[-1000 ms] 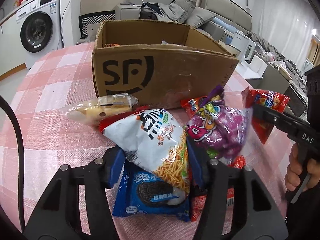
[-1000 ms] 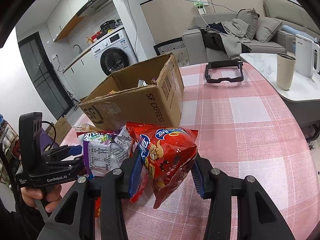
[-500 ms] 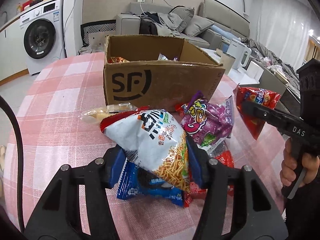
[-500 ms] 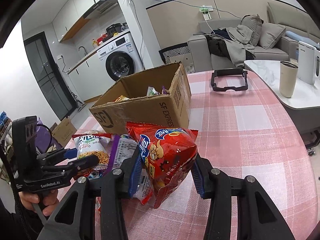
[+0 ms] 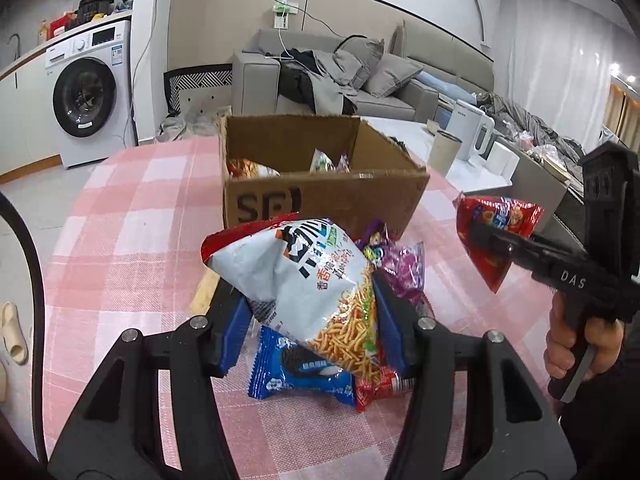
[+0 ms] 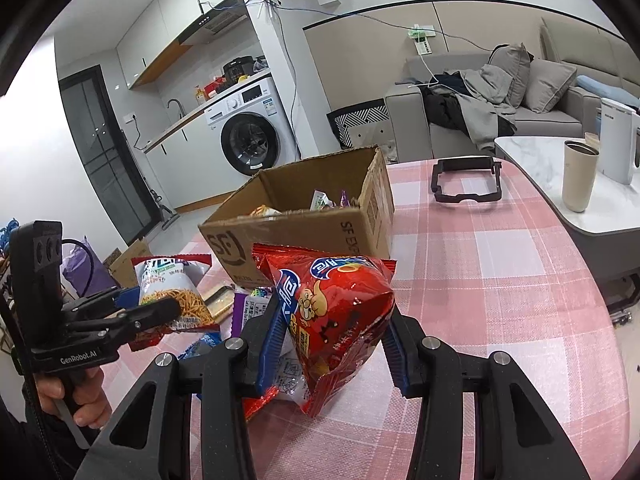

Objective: Organize snacks
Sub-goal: 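Carry both held bags over the cardboard box with both tools, then open both tools to drop the bags into the box, then move both tools back toward the remaining snacks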

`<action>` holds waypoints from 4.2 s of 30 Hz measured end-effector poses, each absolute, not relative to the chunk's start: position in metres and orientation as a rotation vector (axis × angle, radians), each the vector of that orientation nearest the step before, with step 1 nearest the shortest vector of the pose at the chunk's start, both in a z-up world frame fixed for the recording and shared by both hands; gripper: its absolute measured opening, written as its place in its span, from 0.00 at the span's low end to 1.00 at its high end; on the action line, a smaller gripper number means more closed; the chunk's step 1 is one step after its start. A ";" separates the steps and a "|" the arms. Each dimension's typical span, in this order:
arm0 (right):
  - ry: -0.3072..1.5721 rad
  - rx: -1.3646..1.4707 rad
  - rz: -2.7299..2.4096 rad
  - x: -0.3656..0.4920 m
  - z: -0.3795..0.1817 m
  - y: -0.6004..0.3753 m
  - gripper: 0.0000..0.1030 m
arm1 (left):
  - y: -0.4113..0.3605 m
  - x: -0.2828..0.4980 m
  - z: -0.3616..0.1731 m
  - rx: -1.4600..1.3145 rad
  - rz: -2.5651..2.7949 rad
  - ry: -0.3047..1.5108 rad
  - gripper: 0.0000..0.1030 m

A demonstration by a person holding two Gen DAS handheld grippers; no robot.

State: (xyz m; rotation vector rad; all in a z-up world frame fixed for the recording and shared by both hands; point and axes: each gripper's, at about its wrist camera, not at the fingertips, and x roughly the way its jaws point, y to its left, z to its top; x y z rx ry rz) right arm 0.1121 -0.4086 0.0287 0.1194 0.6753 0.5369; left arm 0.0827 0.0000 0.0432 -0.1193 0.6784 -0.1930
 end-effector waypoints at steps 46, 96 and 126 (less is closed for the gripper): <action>0.613 0.114 0.607 0.183 0.079 -0.342 0.44 | 0.011 0.206 0.121 -0.055 -0.113 0.591 0.52; 0.620 0.122 0.493 0.216 0.063 -0.355 0.98 | 0.014 0.237 0.067 -0.065 -0.103 0.569 0.94; 0.677 0.070 0.549 0.132 0.040 -0.383 1.00 | 0.047 0.105 0.050 -0.095 -0.020 0.570 1.00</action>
